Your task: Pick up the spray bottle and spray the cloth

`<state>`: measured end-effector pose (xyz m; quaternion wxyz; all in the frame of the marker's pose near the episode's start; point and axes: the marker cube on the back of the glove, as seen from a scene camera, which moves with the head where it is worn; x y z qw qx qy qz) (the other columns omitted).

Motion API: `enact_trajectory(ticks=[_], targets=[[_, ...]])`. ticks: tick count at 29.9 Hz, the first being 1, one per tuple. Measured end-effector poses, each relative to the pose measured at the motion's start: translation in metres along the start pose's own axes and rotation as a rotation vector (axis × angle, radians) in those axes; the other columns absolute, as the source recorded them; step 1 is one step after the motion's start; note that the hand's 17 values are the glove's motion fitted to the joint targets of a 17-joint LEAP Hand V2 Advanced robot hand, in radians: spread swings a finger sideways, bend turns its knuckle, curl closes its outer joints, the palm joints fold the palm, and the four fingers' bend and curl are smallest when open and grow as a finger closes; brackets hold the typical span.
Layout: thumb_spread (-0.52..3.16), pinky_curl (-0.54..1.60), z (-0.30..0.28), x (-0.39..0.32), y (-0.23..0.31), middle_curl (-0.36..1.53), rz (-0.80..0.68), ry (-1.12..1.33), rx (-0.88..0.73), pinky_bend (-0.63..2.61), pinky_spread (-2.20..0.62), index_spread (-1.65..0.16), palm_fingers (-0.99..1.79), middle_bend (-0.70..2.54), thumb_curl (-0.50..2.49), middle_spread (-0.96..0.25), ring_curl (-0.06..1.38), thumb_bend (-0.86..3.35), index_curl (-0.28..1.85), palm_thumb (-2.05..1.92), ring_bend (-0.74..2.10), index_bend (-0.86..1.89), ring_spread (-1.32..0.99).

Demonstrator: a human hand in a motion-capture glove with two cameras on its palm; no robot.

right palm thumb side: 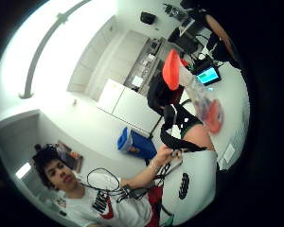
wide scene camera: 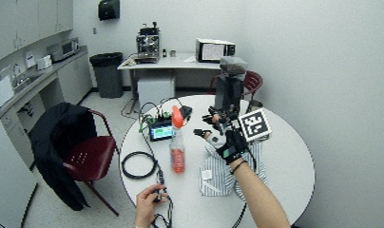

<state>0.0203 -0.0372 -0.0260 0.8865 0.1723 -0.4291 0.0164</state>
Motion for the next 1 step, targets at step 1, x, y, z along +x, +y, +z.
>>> enact_trajectory(ticks=[1], targets=[[0.91,0.31,-0.0018,0.0000,0.0021,0.41,0.000,0.005,-0.004,0.54,0.08,-0.34,0.63,0.53,0.55,-0.11,0.37,-0.03,0.09,0.91,0.61,0.08,-0.08]])
